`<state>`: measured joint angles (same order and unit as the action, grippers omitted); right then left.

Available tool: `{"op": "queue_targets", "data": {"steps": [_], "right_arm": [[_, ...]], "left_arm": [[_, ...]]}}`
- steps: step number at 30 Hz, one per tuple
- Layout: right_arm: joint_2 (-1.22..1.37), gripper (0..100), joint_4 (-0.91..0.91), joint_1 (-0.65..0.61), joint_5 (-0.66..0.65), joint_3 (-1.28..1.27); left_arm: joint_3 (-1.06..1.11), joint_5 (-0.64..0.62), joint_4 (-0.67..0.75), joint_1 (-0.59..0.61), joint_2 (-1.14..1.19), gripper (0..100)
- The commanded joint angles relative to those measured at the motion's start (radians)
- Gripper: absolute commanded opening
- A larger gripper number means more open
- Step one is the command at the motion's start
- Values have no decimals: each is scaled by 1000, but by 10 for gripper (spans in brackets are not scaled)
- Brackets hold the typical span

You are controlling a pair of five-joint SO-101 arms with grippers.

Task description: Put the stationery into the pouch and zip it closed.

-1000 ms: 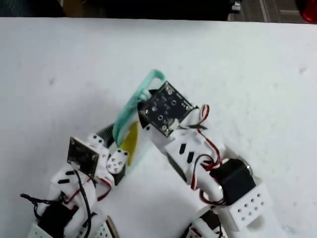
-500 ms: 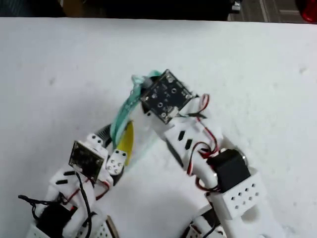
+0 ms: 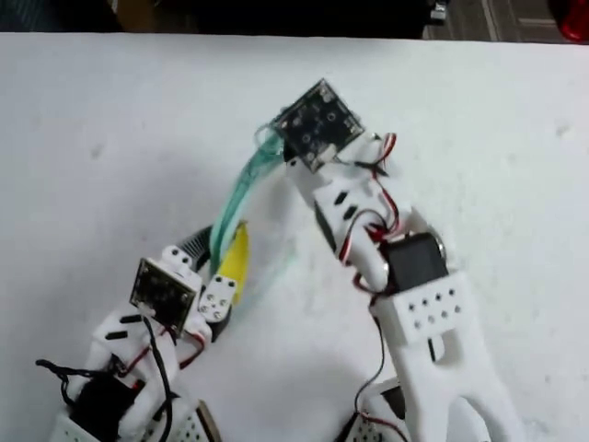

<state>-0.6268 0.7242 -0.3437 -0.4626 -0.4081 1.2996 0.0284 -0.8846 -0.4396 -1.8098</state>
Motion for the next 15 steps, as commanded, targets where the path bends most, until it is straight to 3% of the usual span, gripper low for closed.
{"op": "queue_targets", "data": {"steps": [1, 10, 15], "right_arm": [[61, 15, -84, 131, 58, 31], [262, 15, -234, 266, 60, 32], [298, 15, -216, 288, 60, 49]], "left_arm": [[-57, 11, -17, 2, -10, 20], [-57, 11, -15, 2, -10, 20], [-57, 11, -14, 2, -10, 20]]}}
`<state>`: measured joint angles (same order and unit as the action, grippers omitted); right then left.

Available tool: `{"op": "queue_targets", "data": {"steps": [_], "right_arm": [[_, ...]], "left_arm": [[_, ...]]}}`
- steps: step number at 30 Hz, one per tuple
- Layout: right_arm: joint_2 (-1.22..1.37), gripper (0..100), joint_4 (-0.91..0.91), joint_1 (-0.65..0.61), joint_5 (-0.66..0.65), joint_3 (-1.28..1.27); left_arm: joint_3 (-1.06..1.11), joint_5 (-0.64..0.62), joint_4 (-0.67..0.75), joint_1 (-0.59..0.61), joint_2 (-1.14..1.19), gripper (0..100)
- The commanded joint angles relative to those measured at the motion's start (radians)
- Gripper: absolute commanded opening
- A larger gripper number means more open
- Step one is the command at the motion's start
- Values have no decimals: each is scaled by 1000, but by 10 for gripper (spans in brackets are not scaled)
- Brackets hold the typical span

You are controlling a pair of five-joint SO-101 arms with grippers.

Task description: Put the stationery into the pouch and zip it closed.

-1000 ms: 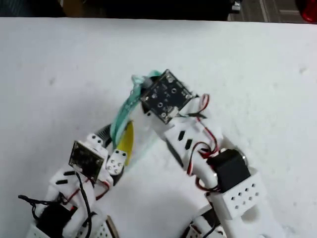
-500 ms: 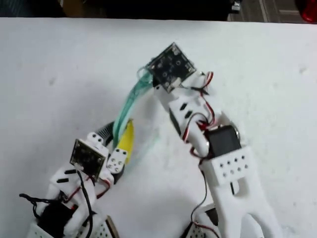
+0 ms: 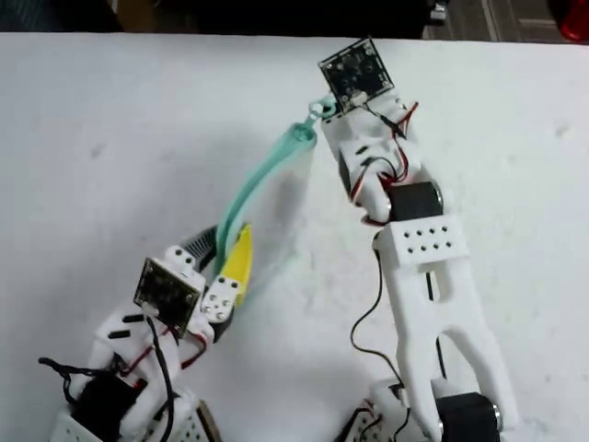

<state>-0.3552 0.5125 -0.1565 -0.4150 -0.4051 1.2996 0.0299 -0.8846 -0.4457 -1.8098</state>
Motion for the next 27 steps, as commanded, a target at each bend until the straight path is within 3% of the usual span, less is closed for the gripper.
{"op": "queue_targets", "data": {"steps": [1, 12, 19, 27], "right_arm": [[25, 15, 1, 99, 12, 48], [8, 27, 47, 87, 12, 69], [-84, 409, 363, 96, 54, 129], [-380, 347, 757, 84, -23, 163]], "left_arm": [[-57, 9, -14, 8, -10, 20], [-57, 9, -15, 8, -10, 20], [-55, 9, -12, 16, -10, 20], [-55, 8, -15, 16, -10, 20]]}}
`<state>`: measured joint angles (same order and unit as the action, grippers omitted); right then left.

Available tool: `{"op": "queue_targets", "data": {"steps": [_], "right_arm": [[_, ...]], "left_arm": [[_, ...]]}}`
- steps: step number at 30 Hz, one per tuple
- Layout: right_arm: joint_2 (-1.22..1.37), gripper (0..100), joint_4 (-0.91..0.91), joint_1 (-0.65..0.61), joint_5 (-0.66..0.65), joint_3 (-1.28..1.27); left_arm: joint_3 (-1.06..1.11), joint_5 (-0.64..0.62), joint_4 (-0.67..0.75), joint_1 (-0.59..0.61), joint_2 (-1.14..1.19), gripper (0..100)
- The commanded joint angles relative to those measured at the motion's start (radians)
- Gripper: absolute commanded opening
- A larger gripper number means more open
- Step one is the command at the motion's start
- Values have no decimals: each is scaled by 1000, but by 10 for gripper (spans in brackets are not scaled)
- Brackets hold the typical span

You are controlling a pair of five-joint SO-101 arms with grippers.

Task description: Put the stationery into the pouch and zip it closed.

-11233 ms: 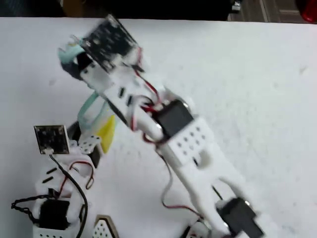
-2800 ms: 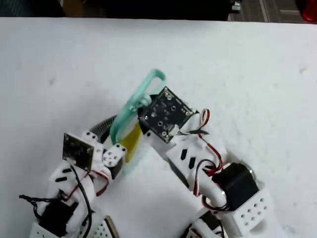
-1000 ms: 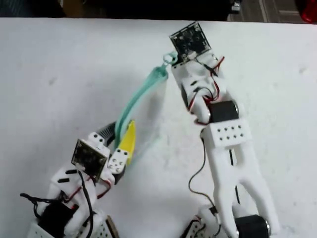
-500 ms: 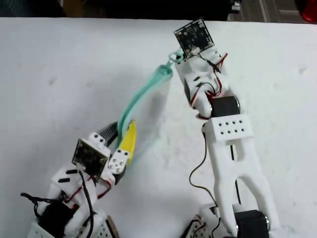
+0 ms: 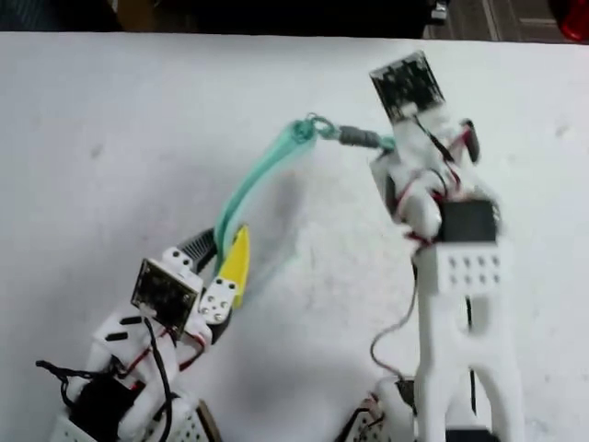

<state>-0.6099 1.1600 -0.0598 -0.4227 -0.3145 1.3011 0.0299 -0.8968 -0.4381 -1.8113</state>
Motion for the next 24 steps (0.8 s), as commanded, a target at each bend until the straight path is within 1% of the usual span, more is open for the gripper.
{"op": "queue_targets", "data": {"steps": [1, 4, 7, 12, 17, 19, 20, 21, 24], "right_arm": [[-159, 334, 156, -33, -15, 97], [-245, 310, 343, -111, -17, 199], [-282, 306, 556, -194, -21, 313], [-354, 307, 561, -223, -25, 273], [-367, 305, 559, -374, -15, 275], [-344, 300, 539, -472, 18, 318], [-321, 277, 521, -518, 61, 344], [-289, 233, 509, -547, 98, 374], [-143, 53, 479, -565, 178, 476]], "left_arm": [[-57, 8, -3, 8, -8, 20], [-55, 8, -9, 8, -8, 20], [-55, 8, -31, 8, -8, 20], [-55, 8, -29, 8, -8, 20], [-55, 8, -31, 8, -8, 20], [-55, 8, -31, 8, -8, 20], [-55, 8, -31, 8, -8, 20], [-55, 8, -31, 5, -8, 20], [-38, 8, -26, 8, -8, 20]]}}
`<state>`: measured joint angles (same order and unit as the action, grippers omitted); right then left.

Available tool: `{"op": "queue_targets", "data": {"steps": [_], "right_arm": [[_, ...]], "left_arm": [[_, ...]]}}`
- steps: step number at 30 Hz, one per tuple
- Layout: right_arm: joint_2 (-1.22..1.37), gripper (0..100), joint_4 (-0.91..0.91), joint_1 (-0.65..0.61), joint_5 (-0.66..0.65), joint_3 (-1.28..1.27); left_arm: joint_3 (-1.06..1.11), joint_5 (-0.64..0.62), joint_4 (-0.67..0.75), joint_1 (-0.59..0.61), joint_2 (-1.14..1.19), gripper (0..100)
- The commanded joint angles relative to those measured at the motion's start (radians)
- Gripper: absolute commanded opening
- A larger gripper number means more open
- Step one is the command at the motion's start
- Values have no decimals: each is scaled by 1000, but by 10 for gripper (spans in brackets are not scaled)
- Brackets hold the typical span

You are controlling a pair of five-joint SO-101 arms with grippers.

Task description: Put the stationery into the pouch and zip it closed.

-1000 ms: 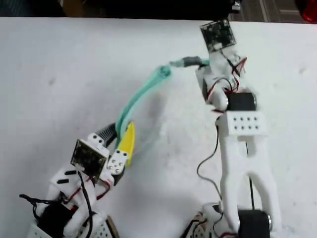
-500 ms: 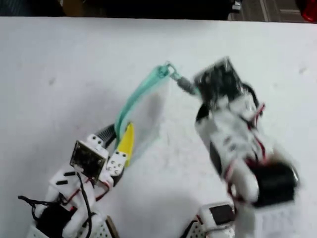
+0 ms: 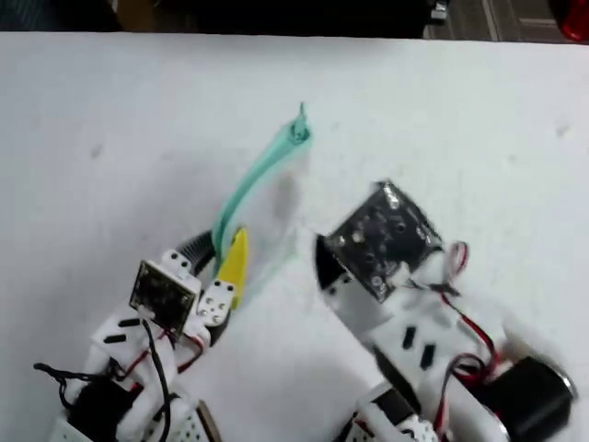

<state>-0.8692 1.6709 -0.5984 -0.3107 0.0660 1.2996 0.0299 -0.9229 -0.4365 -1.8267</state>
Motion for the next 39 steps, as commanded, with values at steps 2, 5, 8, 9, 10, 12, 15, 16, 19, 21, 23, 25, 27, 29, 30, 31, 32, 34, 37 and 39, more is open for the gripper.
{"op": "queue_targets", "data": {"steps": [2, 5, 8, 9, 10, 12, 15, 16, 19, 21, 23, 25, 27, 29, 30, 31, 32, 34, 37, 39], "right_arm": [[229, 25, -30, -24, 104, 187], [374, 137, -2, -28, 196, 350], [503, 310, 45, -25, 374, 520], [538, 359, 50, -24, 436, 563], [565, 394, 51, -24, 486, 588], [621, 416, 51, -28, 532, 614], [687, 406, 53, -41, 540, 617], [699, 404, 54, -38, 540, 615], [716, 404, 54, -33, 552, 598], [716, 404, 54, -39, 580, 540], [716, 404, 54, -41, 583, 466], [725, 405, 53, -36, 588, 422], [730, 405, 50, -33, 588, 411], [737, 405, 48, -42, 589, 423], [743, 405, 48, -51, 589, 434], [756, 405, 48, -68, 589, 442], [768, 405, 50, -79, 589, 445], [796, 405, 51, -84, 589, 443], [835, 404, 53, -65, 591, 442], [860, 402, 54, -59, 591, 442]], "left_arm": [[-32, 9, -3, 8, 7, 20], [-32, 9, -5, 8, 7, 20], [-32, 9, -5, 8, 7, 20], [-32, 9, -5, 8, 7, 20], [-32, 9, -5, 8, 7, 20], [-26, 9, -5, 8, 7, 20], [-15, 9, -5, 8, 7, 20], [-15, 9, -6, 8, 7, 20], [-17, 9, -11, 8, 7, 20], [-17, 9, -11, 8, 7, 20], [-17, 11, -11, 8, 7, 20], [-17, 11, -11, 8, 7, 20], [-17, 11, -11, 8, 7, 20], [-17, 11, -11, 8, 7, 20], [-17, 11, -11, 8, 7, 20], [-17, 11, -11, 8, 7, 20], [-17, 11, -11, 8, 7, 20], [-17, 11, -11, 8, 7, 20], [-17, 11, -11, 8, 7, 20], [-17, 11, -11, 8, 7, 20]]}}
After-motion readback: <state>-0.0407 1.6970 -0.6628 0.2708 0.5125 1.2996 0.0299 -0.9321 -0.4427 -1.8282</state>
